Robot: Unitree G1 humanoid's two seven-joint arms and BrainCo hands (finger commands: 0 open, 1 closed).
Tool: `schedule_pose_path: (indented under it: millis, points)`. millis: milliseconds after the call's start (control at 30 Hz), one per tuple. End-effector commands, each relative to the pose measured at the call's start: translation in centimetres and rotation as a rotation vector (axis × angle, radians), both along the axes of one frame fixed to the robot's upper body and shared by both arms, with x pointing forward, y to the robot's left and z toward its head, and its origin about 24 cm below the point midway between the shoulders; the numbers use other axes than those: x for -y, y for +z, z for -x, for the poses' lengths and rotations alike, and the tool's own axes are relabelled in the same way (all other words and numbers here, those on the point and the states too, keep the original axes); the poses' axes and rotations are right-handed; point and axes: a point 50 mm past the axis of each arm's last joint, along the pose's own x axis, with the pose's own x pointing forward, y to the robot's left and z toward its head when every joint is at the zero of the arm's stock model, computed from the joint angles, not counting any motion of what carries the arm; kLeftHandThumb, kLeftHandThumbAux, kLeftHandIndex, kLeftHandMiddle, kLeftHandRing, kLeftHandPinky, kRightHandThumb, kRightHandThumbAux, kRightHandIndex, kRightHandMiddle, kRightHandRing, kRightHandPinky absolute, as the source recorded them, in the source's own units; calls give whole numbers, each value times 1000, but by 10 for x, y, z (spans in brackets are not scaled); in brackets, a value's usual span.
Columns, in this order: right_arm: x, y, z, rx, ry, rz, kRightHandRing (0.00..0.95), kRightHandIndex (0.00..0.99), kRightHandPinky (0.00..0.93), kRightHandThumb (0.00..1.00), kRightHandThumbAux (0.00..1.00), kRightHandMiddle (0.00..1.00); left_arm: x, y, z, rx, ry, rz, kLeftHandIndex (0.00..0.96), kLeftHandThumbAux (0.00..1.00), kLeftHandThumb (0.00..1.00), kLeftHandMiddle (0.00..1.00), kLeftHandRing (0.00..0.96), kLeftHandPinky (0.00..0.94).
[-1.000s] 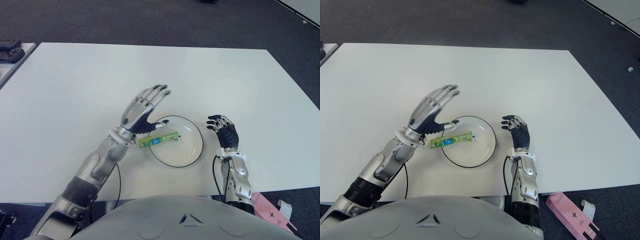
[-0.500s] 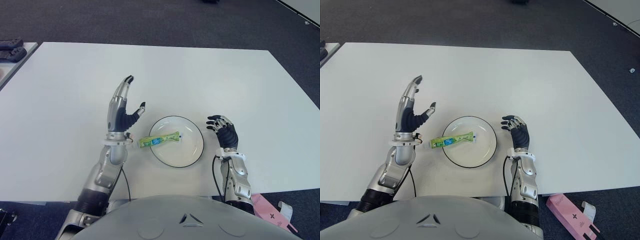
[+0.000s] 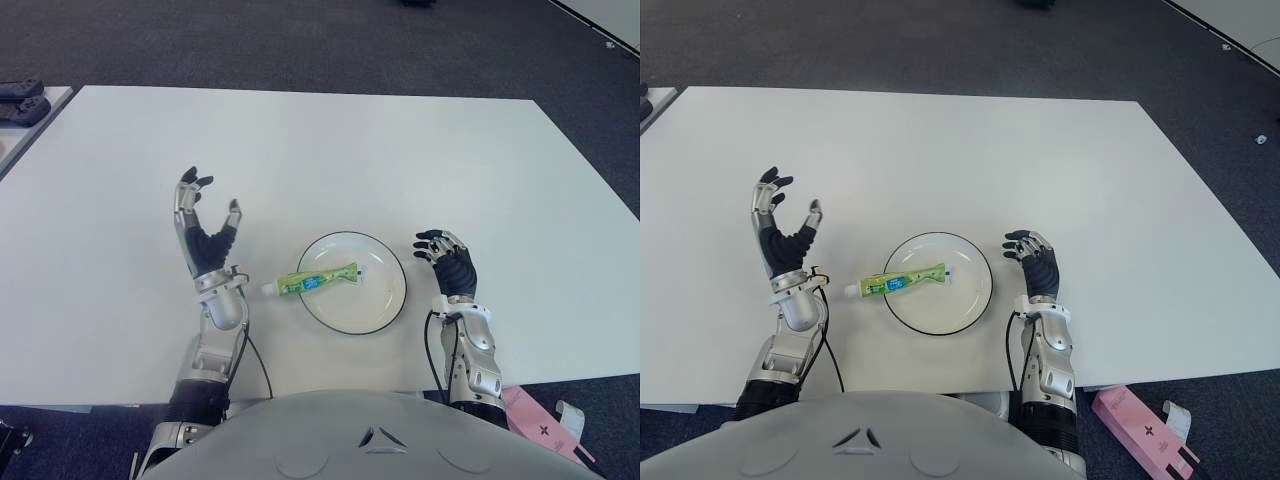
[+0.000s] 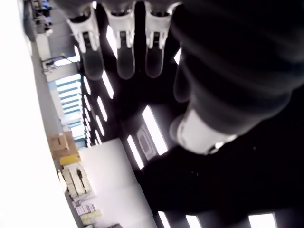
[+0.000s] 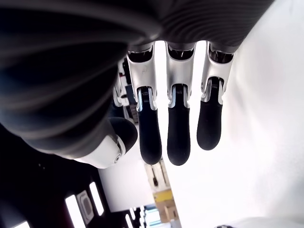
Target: Put the toothpaste on the table into the plate.
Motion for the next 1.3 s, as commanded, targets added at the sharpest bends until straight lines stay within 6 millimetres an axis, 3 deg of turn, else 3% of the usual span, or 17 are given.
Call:
schedule_pose_path:
  millis: [33,367,767,1300]
  points:
    - [-2,1,-3,-7,4,-11,469,423,477,711,730,456,-10,-19,6,-84,25,124,411,729,687,300,263,286]
    - [-2,2,-4,-7,10,-6,476,424,482,711,730,462,-15,-32,4,-119,-12,347,424,721,705,429,391,411]
    - [-2,2,-6,-4,18,0,466,422,470,712,731,451,-16,-37,4,-183,-119,570,429,722,711,534,498,441]
    - [-2,2,-7,-1,12,-1,469,423,478,712,731,450,-19,-44,5,-297,-238,685,426,727,712,520,519,452]
